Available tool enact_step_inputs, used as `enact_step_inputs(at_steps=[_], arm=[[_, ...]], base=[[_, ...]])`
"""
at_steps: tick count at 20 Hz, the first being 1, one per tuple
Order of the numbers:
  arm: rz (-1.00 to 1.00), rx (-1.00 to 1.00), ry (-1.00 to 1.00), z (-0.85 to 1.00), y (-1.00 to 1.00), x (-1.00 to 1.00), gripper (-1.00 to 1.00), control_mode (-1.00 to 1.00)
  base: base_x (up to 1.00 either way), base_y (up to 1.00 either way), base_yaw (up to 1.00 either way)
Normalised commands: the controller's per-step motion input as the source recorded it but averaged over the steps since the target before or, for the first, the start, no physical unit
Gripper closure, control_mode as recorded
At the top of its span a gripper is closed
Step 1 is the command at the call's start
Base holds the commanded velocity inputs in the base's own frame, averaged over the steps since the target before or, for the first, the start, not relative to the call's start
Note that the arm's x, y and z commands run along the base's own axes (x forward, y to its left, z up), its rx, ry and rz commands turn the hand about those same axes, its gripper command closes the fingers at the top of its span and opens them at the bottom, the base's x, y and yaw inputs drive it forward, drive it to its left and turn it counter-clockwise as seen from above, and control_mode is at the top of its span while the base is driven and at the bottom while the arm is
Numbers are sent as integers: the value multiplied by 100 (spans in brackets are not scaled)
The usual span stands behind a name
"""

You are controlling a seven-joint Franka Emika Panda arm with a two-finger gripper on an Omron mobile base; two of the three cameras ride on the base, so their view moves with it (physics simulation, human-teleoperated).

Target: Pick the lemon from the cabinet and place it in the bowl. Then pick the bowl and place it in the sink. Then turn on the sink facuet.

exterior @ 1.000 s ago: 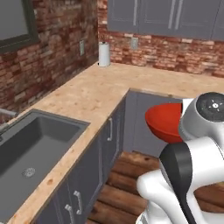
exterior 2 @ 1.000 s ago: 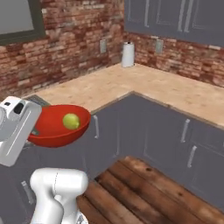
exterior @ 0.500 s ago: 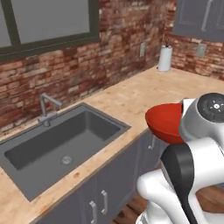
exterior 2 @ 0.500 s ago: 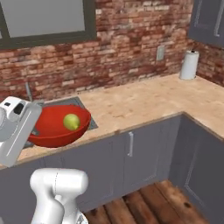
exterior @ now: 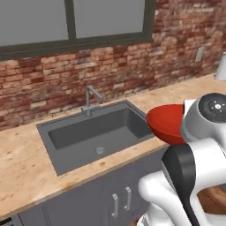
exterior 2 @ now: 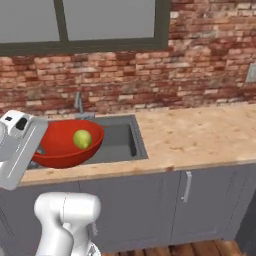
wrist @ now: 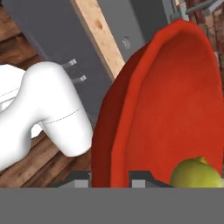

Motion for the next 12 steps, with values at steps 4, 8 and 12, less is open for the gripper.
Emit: enact_step_inputs(at_steps=[4,8,12], arm=[[0,0,0,0,0,0,100,100],[0,0,0,0,0,0,100,100],[0,0,0,0,0,0,100,100]], base=[[61,-5,47],[89,-18,26],[27,-41,13]])
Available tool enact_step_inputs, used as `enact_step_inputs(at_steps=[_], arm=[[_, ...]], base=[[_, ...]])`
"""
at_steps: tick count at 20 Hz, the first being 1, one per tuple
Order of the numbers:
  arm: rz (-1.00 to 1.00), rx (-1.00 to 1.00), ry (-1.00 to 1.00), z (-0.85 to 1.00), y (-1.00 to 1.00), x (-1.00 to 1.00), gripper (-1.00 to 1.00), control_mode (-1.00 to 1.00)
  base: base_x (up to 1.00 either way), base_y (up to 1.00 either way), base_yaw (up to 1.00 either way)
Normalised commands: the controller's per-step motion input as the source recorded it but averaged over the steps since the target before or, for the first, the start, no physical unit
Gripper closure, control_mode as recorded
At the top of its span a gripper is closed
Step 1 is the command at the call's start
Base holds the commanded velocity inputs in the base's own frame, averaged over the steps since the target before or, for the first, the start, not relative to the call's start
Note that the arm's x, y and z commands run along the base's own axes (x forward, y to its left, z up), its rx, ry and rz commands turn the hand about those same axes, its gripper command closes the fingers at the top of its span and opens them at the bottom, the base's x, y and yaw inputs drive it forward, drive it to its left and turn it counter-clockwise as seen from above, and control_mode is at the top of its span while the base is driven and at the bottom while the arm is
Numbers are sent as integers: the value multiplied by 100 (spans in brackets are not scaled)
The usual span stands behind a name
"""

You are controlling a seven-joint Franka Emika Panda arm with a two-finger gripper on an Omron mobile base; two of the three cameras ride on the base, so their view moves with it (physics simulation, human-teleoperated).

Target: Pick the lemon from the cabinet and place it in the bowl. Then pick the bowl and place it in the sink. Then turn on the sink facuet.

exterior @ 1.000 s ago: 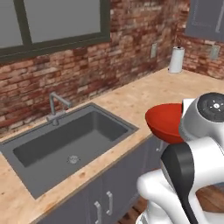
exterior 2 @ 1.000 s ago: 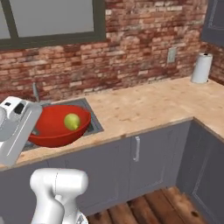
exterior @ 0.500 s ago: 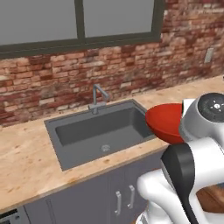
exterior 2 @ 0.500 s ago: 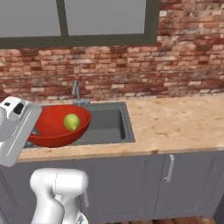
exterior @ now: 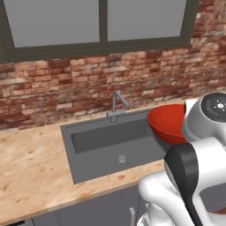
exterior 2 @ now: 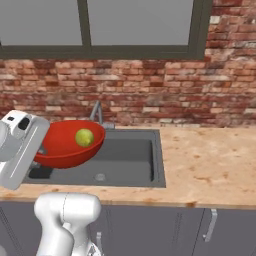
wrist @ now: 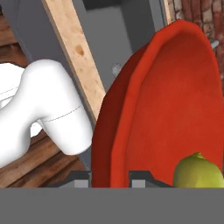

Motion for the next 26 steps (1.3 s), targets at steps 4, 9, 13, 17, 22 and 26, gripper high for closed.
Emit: enact_step_inputs(at_steps=[4,9,13,17,22,26], arm=[[0,0,0,0,0,0,100,100],[0,0,0,0,0,0,100,100],[0,0,0,0,0,0,100,100],[0,0,0,0,0,0,100,100],[0,0,0,0,0,0,100,100],[0,0,0,0,0,0,100,100]], base=[[-1,-57,4],[0,-52,0],[0,-52,0],[0,-56,0],[0,-63,0],[0,-65,0]])
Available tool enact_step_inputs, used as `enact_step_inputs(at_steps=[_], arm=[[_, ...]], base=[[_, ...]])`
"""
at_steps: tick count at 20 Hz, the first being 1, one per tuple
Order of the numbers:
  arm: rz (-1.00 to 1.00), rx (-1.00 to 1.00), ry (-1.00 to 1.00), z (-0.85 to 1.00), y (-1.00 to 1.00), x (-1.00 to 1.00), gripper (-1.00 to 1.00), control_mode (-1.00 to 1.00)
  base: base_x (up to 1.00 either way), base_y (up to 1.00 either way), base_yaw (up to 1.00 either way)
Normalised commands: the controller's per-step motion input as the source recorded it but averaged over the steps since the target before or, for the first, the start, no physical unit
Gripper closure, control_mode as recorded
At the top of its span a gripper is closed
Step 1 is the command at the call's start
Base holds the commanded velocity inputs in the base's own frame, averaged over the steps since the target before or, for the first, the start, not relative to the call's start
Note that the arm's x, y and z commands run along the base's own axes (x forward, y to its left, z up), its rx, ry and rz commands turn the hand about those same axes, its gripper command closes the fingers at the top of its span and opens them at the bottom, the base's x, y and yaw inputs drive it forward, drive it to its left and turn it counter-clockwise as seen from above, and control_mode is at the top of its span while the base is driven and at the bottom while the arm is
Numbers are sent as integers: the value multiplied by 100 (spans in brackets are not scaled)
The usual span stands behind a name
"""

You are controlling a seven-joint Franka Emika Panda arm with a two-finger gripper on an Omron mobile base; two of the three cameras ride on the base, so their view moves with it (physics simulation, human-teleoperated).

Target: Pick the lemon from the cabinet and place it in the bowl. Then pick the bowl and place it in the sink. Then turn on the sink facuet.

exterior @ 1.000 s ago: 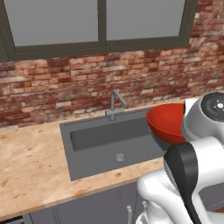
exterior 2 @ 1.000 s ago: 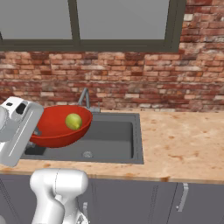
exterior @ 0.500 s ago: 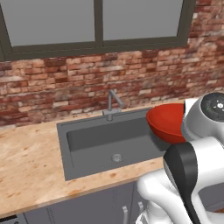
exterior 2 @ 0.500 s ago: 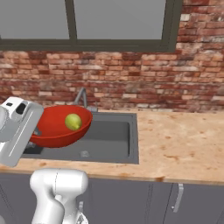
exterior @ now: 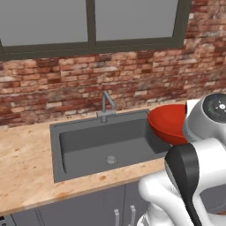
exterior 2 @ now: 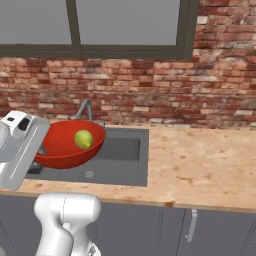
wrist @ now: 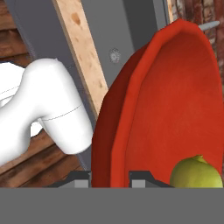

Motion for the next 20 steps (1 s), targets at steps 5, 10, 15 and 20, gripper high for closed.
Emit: enact_step_inputs(at_steps=[5,10,15,20], arm=[[0,0,0,0,0,0,100,100],[0,0,0,0,0,0,100,100],[0,0,0,0,0,0,100,100],[0,0,3,0,0,2,100,-100]], base=[[6,-44,0],[25,-46,0],[44,-24,0],[39,-2,0]])
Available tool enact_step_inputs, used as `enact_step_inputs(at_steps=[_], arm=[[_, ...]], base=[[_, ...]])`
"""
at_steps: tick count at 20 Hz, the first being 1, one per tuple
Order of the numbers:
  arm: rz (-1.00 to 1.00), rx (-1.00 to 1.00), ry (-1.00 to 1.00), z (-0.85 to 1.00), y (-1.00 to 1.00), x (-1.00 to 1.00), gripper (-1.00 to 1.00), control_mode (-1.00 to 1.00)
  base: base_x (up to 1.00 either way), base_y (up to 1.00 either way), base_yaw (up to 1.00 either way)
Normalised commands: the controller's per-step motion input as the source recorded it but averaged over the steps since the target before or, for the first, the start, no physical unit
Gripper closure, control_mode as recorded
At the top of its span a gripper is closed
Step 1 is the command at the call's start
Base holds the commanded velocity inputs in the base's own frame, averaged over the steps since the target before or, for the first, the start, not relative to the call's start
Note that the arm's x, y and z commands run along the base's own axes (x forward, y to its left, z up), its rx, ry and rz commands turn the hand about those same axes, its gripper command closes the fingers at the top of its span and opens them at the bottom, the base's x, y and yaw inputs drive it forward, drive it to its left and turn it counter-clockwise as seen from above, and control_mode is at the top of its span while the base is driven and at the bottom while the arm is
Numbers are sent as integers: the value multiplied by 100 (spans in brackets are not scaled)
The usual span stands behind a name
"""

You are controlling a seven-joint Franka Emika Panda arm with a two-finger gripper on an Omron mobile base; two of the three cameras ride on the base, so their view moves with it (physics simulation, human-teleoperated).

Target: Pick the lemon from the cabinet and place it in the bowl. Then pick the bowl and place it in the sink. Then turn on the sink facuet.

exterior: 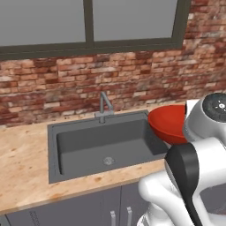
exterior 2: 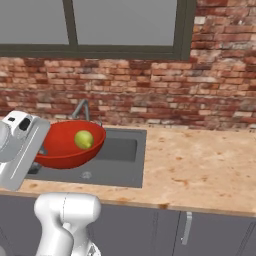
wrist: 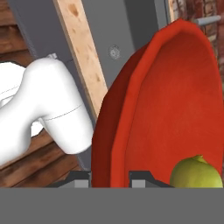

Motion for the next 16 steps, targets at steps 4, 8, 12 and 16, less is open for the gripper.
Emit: enact_step_inputs(at_steps=[4,8,12,16], arm=[[6,-1,2,-1,-8,24,100,-100],[54,5,0,-4,-41,63,100,-100],[78,1,0,-19,-13,60,100,-100],[66,0,0,-34,-24,62,100,-100]], base=[[0,0,0],[0,0,0],[0,0,0],[0,0,0]])
